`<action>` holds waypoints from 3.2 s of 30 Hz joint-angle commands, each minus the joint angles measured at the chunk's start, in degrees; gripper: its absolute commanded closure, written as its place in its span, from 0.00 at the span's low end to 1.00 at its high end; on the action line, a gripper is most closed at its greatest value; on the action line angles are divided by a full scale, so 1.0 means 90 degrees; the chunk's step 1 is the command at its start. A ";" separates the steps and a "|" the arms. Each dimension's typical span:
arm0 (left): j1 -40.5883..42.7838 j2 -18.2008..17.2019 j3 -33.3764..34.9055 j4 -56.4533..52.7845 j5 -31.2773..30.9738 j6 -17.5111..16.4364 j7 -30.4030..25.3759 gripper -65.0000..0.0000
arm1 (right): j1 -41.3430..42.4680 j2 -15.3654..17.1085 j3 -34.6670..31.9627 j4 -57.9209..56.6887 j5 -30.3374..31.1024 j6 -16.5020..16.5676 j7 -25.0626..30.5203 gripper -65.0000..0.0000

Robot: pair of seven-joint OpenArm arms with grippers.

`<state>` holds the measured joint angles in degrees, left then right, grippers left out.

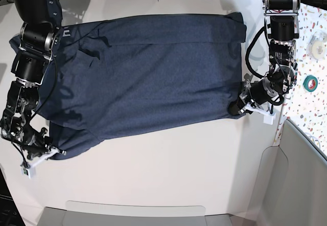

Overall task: Layout the t-shirt on the table in an organized manner, then fold the t-shirt properly
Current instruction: 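Lift the hem with both grippers and fold it toward the collar, then lay the folded hem down with both grippers and release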

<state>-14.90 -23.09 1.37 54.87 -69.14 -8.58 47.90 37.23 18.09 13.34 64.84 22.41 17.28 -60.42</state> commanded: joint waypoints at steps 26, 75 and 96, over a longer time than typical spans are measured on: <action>0.0009 -0.0106 -0.0020 0.0081 0.0117 0.0128 0.0143 0.98 | -0.0791 0.0633 -0.1038 0.2100 -0.0132 0.0019 0.0184 1.00; 0.2432 -0.0799 -0.0479 0.4272 0.0117 0.0128 0.0163 0.98 | -0.4318 0.0926 0.0066 0.3995 -0.0132 0.0048 0.0194 1.00; 0.2979 -0.0760 -0.0469 0.4282 0.0098 0.0128 0.0163 0.98 | -0.4552 0.0926 0.0066 0.4053 -0.0132 0.0039 0.0184 1.00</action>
<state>12.36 -29.08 -2.52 92.47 -67.46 -7.09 50.33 -4.12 25.45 13.54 100.12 21.26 17.63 -59.75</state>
